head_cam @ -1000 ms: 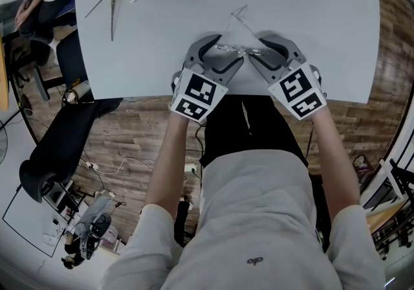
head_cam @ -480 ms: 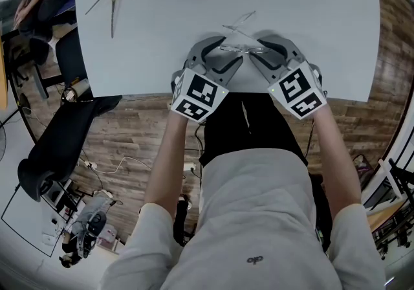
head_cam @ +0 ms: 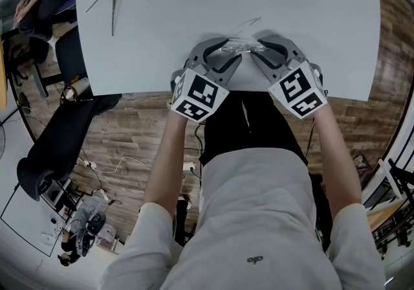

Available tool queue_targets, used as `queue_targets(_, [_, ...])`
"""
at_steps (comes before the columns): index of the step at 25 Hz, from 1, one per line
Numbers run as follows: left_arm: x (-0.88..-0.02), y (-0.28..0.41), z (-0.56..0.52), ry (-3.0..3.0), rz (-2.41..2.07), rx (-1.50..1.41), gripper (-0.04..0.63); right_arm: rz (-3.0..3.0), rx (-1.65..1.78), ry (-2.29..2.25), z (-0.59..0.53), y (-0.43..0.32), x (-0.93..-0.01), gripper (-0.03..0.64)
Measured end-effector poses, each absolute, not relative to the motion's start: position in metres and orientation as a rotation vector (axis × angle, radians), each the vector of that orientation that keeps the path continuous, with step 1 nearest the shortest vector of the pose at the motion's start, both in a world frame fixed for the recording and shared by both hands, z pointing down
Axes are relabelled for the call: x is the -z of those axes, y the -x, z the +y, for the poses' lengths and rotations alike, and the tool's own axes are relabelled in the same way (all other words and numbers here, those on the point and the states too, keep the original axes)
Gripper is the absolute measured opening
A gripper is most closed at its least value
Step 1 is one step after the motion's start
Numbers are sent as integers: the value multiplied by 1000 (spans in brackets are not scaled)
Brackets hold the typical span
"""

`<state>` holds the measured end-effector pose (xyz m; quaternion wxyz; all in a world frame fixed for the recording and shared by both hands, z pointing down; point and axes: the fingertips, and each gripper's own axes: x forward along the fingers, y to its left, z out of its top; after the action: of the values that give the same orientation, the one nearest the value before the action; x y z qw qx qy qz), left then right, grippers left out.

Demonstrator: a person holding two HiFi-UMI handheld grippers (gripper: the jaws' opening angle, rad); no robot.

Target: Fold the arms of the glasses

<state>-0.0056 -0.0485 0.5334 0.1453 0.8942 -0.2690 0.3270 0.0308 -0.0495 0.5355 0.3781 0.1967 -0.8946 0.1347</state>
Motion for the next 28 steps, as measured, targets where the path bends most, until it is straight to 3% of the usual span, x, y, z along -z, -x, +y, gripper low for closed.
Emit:
queue_targets(10, [-533,8,-47,-2603,-760,-964,118,-2285,-343,-503,-49,-30,-536,123])
queue_targets(28, [-535,8,-46,-2624,-706,-1016,55,-2300,-335,-505,-52,-31,-532,133])
